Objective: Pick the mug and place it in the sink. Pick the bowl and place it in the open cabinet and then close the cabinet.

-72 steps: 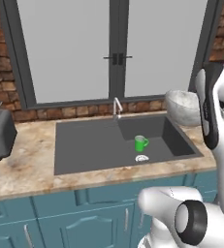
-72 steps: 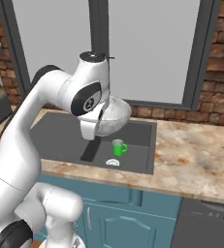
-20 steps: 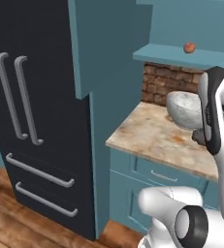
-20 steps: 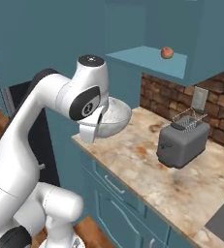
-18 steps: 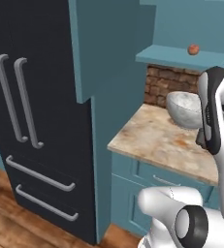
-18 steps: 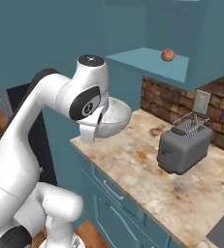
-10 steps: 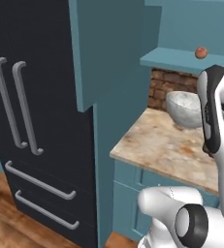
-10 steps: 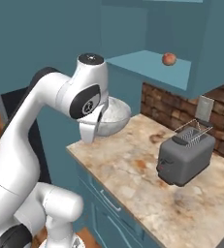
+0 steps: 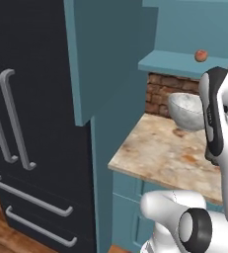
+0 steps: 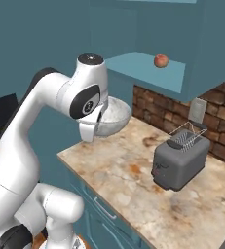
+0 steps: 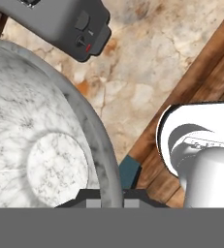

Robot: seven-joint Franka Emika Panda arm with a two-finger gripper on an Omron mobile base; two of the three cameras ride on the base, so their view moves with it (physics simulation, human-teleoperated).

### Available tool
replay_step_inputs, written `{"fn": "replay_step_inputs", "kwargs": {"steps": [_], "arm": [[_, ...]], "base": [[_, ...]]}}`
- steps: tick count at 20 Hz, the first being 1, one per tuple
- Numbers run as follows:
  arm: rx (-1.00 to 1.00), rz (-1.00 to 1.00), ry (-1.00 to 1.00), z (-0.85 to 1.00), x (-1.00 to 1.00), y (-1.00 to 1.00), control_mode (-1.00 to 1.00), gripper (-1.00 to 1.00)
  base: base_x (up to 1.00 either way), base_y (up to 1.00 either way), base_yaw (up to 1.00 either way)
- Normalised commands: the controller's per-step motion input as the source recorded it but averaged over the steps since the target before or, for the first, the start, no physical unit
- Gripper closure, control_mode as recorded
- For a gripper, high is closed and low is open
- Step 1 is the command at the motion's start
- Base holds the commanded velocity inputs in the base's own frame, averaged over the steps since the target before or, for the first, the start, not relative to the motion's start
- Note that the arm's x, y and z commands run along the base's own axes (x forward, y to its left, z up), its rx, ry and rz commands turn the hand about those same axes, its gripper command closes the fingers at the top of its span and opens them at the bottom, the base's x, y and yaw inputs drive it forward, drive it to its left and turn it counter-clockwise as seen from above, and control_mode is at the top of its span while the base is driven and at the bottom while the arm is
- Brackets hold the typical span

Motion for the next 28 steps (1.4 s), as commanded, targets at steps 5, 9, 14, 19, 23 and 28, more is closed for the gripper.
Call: {"fn": "replay_step_inputs", "kwargs": {"steps": [5,9,14,19,23,28], "arm": [[0.00,0.00,0.00,0.00,0.00,0.00,1.00,1.00],[0.00,0.00,0.00,0.00,0.00,0.00,1.00,1.00],[0.00,0.00,0.00,0.00,0.00,0.00,1.00,1.00],[0.00,0.00,0.00,0.00,0.00,0.00,1.00,1.00],[0.00,0.00,0.00,0.00,0.00,0.00,1.00,1.00],[0.00,0.00,0.00,0.00,0.00,0.00,1.00,1.00]], "base": [[0.26,0.25,-0.18],[0.49,0.30,-0.11],[0.58,0.26,0.00],[0.65,0.00,0.13],[0.39,-0.02,0.20],[0.27,-0.04,0.21]]}}
